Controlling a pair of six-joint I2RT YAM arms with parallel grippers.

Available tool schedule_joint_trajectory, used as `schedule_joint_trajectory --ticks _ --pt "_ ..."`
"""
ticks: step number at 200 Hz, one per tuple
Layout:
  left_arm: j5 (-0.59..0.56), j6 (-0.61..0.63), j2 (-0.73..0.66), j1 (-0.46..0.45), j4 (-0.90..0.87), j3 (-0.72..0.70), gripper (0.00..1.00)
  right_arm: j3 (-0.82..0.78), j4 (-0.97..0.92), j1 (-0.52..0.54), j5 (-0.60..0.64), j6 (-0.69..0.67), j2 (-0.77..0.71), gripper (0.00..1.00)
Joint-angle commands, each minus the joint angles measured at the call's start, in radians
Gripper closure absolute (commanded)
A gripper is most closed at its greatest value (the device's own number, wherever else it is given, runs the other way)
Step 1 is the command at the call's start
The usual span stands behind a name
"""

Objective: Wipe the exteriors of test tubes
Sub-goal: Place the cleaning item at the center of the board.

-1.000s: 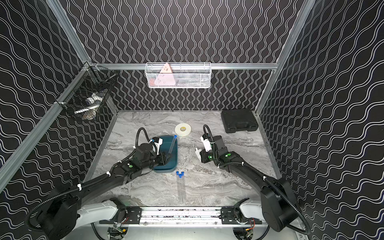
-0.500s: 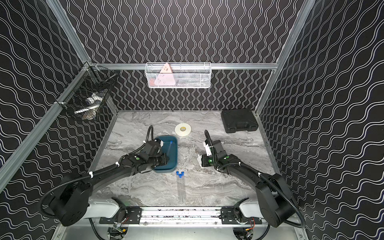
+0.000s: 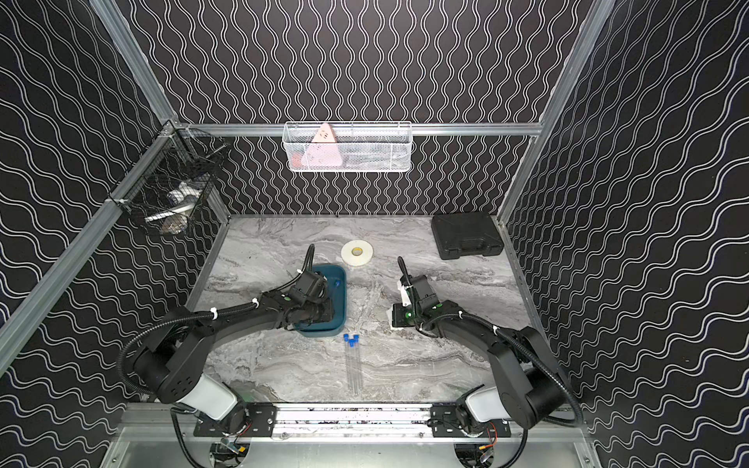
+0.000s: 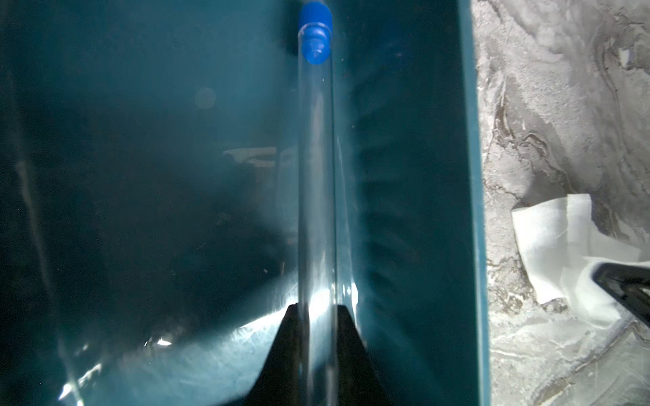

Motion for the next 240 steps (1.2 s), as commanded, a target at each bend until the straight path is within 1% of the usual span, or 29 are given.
schedule_joint_trajectory --ticks 1,58,93,113,128,146,162,168,176,193,206,221,240 --pt "-0.003 -0.003 0.012 0.001 0.022 -0.007 0.81 0.011 0.001 0.000 -0.008 0.042 0.031 1.00" --pt "0.026 0.001 0.038 0.003 0.070 -0.009 0.69 0.034 -0.047 0.002 0.022 0.082 0.069 1.00" --pt "0.041 -0.017 0.042 0.002 0.093 0.007 0.65 0.083 -0.123 0.003 0.040 0.080 0.083 0.90" --pt "0.033 -0.041 0.008 0.002 0.058 0.026 0.63 0.140 -0.224 0.002 0.047 0.079 0.077 0.79" --pt "0.020 -0.060 -0.035 0.001 0.032 0.029 0.60 0.195 -0.310 0.004 0.042 0.074 0.059 0.68" --pt "-0.014 -0.076 -0.106 0.001 0.018 0.003 0.59 0.240 -0.365 0.010 0.056 0.055 0.029 0.56" --pt "-0.034 -0.058 -0.176 0.000 0.020 -0.025 0.57 0.250 -0.382 0.014 0.083 0.044 0.003 0.46" --pt "-0.041 -0.043 -0.202 0.001 0.026 -0.037 0.56 0.250 -0.386 0.015 0.093 0.040 -0.007 0.38" --pt "-0.053 -0.024 -0.238 0.000 0.027 -0.054 0.55 0.250 -0.391 0.024 0.120 0.034 -0.024 0.33" --pt "-0.059 -0.013 -0.297 0.001 -0.025 -0.060 0.51 0.267 -0.456 0.032 0.170 0.062 -0.056 0.29" --pt "-0.043 0.010 -0.323 0.002 -0.016 -0.076 0.49 0.267 -0.472 0.044 0.180 0.076 -0.093 0.27" --pt "-0.044 0.005 -0.343 0.001 -0.017 -0.091 0.47 0.250 -0.471 0.052 0.192 0.090 -0.131 0.26" --pt "-0.018 0.002 -0.381 0.001 -0.021 -0.102 0.45 0.283 -0.529 0.082 0.195 0.115 -0.149 0.26"
